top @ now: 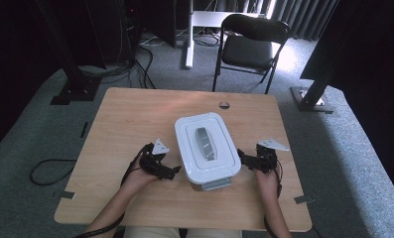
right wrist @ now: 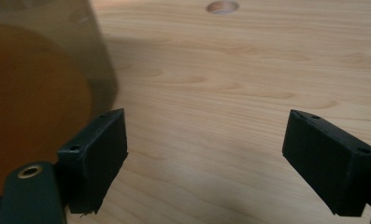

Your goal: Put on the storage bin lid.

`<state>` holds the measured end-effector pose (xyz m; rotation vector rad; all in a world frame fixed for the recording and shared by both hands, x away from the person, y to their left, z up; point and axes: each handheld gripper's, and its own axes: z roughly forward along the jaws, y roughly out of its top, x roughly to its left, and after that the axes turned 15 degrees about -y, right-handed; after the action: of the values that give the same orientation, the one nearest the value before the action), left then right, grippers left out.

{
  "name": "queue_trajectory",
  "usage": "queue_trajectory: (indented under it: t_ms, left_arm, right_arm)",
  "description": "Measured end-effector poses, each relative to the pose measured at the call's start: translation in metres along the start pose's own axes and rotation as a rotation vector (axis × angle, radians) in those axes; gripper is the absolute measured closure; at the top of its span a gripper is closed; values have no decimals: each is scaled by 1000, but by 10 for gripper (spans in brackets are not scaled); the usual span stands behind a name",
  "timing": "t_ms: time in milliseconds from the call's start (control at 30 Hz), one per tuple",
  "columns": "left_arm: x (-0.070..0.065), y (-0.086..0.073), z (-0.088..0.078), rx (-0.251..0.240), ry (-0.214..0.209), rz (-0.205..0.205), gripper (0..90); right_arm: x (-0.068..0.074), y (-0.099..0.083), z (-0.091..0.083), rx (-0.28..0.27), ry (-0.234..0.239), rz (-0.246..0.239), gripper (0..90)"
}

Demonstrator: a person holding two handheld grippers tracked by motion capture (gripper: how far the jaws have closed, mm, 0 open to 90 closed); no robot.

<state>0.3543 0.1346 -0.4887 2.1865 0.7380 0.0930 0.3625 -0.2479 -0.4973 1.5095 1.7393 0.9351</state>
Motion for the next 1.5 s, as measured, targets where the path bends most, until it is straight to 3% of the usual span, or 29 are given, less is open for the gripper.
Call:
queue_trajectory:
  t_ms: [300,333,633,700,800,933,1200,1367,1500]
  left_arm:
    - [0,-1,3,2,-1,-4,27]
    - [0,-1,4,-1,-3,-4,27]
    - [1,-4,0,-2,4,-5,27]
    - [1,-5,-1,2,3,-5,27]
    - [3,-7,-3,0,7,-7,27]
    - [7,-10,-8,-6,20,-20,27]
    - [9,-10,-14,-11,24,-19,27]
    - [9,-13,-14,-13,22,-23,27]
    - [11,-16,-15,-26,26,-30,27]
  right_arm:
    - [16,-4,2,1,44,-44,137]
    - [22,-6,1,-4,55,-54,138]
    - [30,-9,-1,1,90,-36,151]
    - [34,-10,-2,1,106,-44,151]
    - [45,-14,-7,-8,85,-80,152]
    - [47,-17,-8,-4,106,-63,153]
    - [54,-21,-10,-4,147,-84,156]
    - [57,-20,-11,-41,91,-93,143]
    - [55,-19,-10,-23,89,-106,134]
